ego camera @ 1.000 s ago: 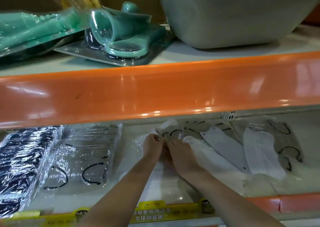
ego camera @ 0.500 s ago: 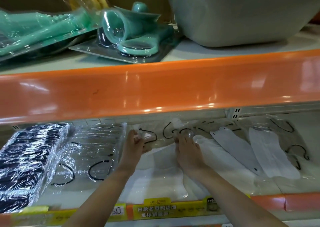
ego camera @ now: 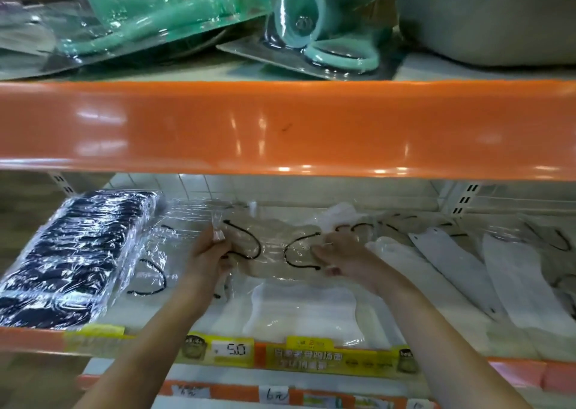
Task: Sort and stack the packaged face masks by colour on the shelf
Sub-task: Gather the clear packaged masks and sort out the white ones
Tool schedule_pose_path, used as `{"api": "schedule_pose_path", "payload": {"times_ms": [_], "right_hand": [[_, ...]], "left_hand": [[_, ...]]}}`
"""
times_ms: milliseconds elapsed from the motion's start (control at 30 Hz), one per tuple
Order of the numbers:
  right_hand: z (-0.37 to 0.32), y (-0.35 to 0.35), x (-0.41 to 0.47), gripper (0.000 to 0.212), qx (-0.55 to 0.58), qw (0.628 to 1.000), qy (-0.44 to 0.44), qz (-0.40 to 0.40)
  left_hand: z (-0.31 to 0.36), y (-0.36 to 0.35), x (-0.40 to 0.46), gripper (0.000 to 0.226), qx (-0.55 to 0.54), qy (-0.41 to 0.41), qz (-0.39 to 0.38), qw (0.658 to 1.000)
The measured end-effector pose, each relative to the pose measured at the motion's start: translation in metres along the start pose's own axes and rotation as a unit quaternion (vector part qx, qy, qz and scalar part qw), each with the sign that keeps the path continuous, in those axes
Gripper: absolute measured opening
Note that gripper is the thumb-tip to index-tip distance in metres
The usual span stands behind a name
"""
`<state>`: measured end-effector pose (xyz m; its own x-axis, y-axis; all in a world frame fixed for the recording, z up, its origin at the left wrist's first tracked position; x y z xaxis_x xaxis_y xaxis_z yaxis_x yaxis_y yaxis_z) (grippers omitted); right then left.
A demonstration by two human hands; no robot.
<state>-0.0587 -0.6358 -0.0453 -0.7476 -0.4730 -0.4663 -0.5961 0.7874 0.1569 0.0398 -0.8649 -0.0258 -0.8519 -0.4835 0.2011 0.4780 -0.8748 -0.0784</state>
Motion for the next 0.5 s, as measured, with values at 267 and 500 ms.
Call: {"api": "schedule_pose_path", "payload": {"times_ms": [267, 500], "right_hand": [[-0.013, -0.034, -0.007, 0.026, 0.002, 0.987, 0.056, 0.152], [-0.010, -0.096, -0.003, 0.017, 0.014, 0.987, 0.055, 0.151]], "left_hand": [[-0.003, 0.052, -0.002, 0.052, 0.130, -0.047, 0.101, 0.985], [-0.004, 0.086, -0.022, 0.040, 0.491, -0.203, 0.002, 0.847]]}}
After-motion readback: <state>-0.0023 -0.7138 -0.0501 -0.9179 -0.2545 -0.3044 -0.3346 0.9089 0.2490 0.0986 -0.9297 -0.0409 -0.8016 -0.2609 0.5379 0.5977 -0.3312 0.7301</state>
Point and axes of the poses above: each hand's wrist, its own x-axis towards the middle knuckle, its own y-axis out of the back of the hand, z = x × y, the point moved 3 cm from there along x, towards the middle knuckle, and after that the axes turned 13 degrees about -y, right-handed, at the moved point
